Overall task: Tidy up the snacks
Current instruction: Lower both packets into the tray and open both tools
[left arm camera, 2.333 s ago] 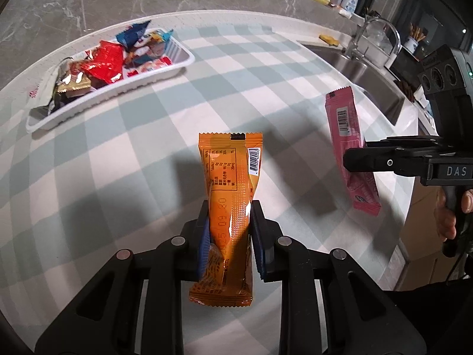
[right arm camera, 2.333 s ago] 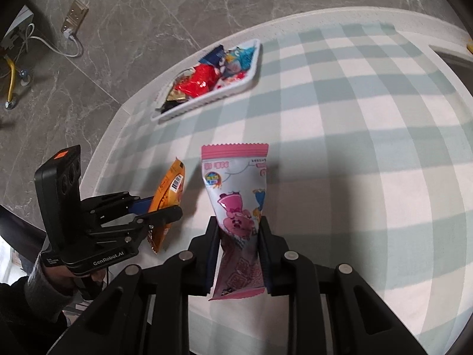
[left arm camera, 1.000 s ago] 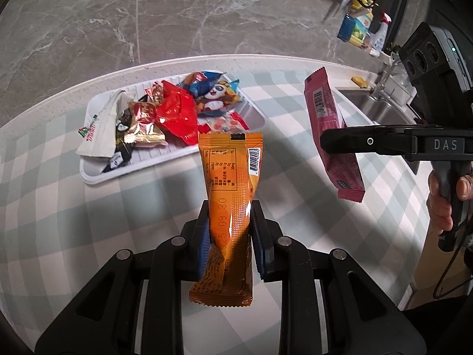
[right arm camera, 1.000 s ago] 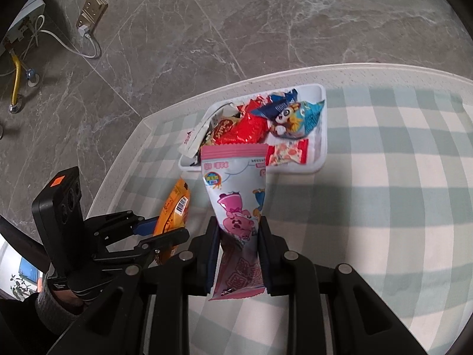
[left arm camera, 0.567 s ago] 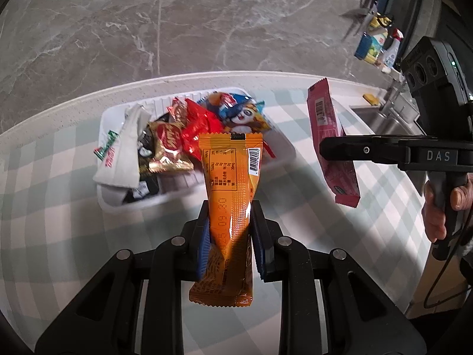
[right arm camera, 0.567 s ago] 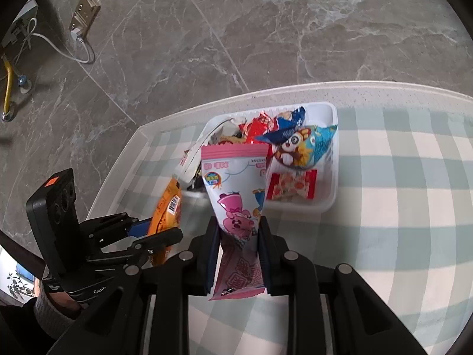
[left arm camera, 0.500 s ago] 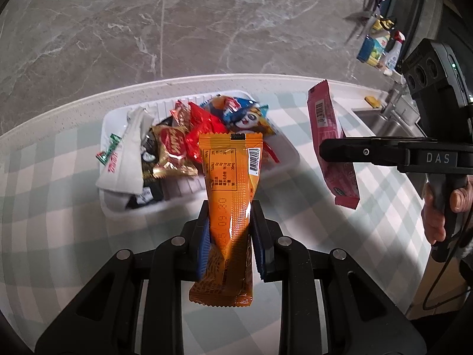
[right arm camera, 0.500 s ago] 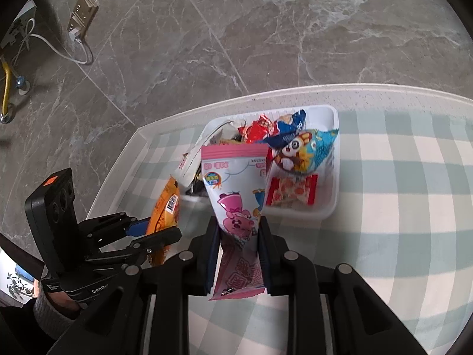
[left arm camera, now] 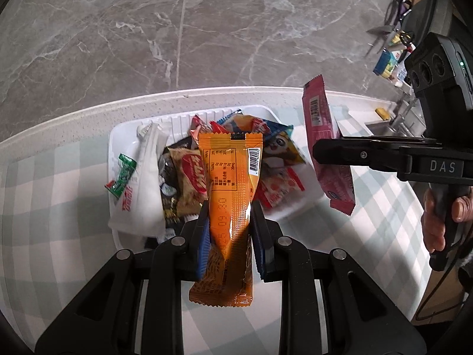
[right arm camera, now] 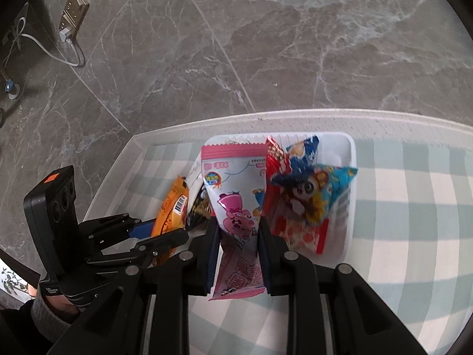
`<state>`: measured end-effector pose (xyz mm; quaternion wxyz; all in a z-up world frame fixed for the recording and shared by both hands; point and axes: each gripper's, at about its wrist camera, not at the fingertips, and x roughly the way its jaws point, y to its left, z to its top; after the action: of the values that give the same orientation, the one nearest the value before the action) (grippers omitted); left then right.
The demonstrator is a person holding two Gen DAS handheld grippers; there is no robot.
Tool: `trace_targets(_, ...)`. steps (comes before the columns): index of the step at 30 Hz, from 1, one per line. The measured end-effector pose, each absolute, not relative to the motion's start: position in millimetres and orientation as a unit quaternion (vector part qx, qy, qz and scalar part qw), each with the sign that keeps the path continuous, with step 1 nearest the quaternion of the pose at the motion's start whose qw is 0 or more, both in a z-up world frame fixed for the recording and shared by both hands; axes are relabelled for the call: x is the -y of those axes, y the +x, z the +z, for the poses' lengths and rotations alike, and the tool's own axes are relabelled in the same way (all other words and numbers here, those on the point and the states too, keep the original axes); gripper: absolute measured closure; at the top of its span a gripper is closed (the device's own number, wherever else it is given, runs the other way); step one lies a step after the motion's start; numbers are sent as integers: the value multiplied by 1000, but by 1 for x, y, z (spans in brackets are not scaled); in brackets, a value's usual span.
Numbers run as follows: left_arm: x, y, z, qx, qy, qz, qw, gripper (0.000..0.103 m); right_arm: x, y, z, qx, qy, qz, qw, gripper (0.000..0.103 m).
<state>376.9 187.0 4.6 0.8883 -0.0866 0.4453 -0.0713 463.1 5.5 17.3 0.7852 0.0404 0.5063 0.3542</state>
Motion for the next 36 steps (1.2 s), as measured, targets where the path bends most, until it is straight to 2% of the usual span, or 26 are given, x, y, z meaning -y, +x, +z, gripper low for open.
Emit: trace_targets(36,-244,483,-50,-474,-106,-46,873,80,-83,557,-52,-544,20,356,760,75)
